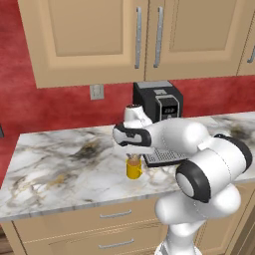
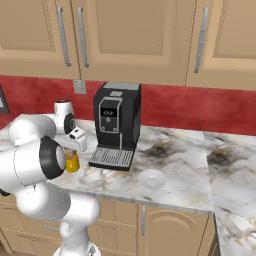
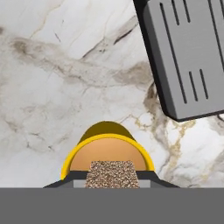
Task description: Take a sugar cube from the saucer and place it inside the coffee. Then, grab milk from the fridge and place it next to the coffee on the counter to sweeten the coffee.
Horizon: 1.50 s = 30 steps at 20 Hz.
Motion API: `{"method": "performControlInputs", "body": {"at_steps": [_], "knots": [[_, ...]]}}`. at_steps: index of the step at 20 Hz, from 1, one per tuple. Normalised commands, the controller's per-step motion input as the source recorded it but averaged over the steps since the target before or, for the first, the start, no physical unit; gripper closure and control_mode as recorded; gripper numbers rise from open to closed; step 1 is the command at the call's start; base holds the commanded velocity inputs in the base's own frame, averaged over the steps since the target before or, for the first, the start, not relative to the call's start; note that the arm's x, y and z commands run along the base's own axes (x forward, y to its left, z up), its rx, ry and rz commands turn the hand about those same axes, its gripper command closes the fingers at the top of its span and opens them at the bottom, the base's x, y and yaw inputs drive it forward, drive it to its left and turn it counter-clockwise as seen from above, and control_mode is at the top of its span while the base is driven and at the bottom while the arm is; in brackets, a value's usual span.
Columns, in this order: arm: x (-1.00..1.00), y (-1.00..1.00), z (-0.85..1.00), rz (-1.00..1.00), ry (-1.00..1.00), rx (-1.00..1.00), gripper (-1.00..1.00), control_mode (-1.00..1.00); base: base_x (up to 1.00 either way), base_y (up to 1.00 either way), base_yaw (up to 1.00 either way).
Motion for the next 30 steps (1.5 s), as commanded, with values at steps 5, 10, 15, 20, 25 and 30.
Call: {"method": "performControlInputs", "body": {"at_steps": [5,10,15,20,25,30], "knots": [[0.0,0.0,-0.14,0.0,0.0,0.0,1.0,-1.0,0.0,0.0,0.0],[0.0,0.0,0.0,0.0,0.0,0.0,1.0,-1.0,0.0,0.0,0.0],[0.0,0.0,0.05,0.0,0.0,0.0,-1.0,-1.0,0.0,0.0,0.0],[0.0,0.0,0.07,0.0,0.0,0.0,-1.0,-1.0,0.0,0.0,0.0],[-0.01,0.0,0.15,0.0,0.0,0.0,-1.0,-1.0,0.0,0.0,0.0],[-0.3,0.0,0.5,0.0,-0.07,0.0,-1.0,-1.0,0.0,0.0,0.0]]}}
